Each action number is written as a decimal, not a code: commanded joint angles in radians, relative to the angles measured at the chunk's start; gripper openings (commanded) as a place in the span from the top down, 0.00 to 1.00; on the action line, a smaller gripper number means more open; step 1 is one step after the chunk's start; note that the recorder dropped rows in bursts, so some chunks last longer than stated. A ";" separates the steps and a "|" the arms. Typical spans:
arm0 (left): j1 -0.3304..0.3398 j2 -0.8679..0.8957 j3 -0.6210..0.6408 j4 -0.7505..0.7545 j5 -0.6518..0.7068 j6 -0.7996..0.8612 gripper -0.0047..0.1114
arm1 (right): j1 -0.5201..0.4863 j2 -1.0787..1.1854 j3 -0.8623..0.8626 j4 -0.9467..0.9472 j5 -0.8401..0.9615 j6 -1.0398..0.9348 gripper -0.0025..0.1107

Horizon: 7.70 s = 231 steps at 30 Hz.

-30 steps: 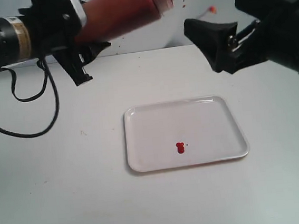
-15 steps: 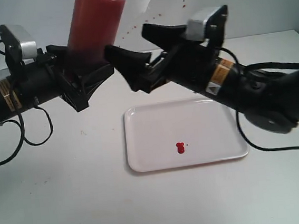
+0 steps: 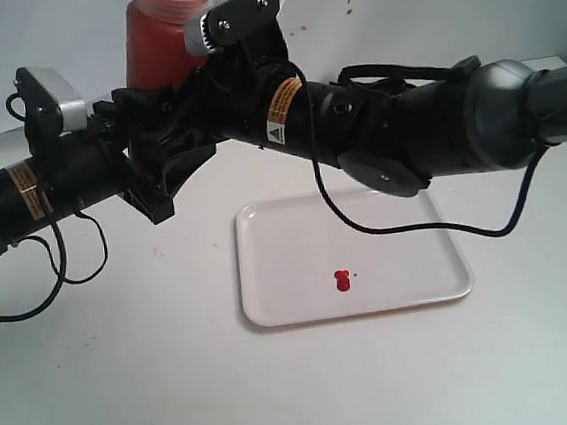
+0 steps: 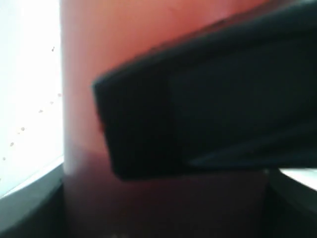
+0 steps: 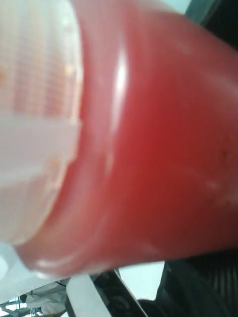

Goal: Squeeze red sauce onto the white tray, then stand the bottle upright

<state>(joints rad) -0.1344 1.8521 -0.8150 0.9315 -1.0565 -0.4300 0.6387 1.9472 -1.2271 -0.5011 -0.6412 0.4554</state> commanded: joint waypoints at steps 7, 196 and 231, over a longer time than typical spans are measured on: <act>-0.004 -0.008 -0.002 -0.010 0.095 0.138 0.96 | -0.012 0.110 -0.022 0.220 -0.047 -0.144 0.98; -0.004 -1.189 0.800 -0.600 0.328 0.067 0.96 | 0.047 -1.451 0.719 -0.703 1.098 0.749 0.98; 0.096 -1.852 0.801 -0.665 1.408 0.088 0.96 | 0.047 -1.451 0.719 -0.702 1.097 0.749 0.98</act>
<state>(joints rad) -0.0418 0.0050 -0.0170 0.2783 0.3200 -0.3391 0.6868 0.5027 -0.5142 -1.2058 0.4599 1.2029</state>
